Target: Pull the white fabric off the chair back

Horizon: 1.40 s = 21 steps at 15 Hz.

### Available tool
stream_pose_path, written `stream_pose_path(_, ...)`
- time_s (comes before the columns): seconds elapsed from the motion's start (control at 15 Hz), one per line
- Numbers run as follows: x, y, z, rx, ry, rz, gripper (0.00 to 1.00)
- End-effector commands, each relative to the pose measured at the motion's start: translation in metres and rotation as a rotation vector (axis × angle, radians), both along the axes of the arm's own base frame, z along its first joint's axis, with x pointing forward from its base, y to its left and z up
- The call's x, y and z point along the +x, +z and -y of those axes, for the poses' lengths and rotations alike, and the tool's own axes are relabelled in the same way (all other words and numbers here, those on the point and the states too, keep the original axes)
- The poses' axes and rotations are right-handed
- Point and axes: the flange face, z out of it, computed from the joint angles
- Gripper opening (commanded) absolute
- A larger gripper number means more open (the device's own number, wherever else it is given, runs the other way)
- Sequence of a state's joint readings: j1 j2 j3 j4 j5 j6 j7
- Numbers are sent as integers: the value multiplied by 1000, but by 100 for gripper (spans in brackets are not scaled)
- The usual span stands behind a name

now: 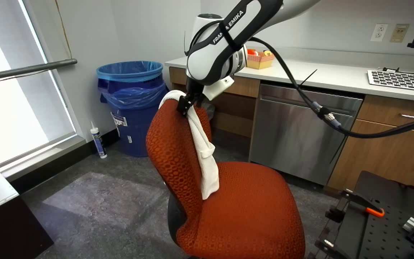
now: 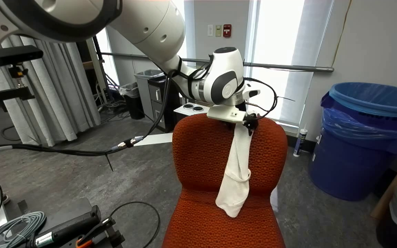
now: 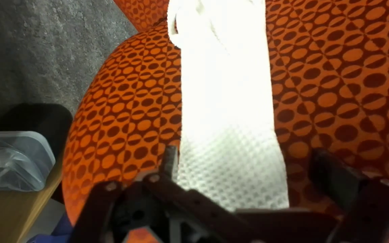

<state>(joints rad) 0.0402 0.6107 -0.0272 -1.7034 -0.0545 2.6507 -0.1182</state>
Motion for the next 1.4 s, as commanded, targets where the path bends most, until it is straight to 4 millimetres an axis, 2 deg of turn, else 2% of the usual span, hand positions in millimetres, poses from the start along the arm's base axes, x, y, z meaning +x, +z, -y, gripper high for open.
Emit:
stream_pose_path(0.0, 15, -8, -14, -13, 9, 34, 73)
stream_pose_path(0.4, 4, 2, -11, -28, 19, 41, 23)
stream_pose_path(0.53, -1, -2, -5, -29, 6, 24, 5)
stream_pose_path(0.6, -3, -5, -2, -28, 1, 12, 0)
stream_pose_path(0.67, -8, -9, -1, -22, 0, -5, 0)
stream_pose_path(0.87, -18, -7, 18, -8, 3, -43, 0)
stream_pose_path(1.07, -39, -15, 27, 24, 10, -96, 0)
stream_pose_path(1.33, -90, -52, -1, 45, 47, -197, 0)
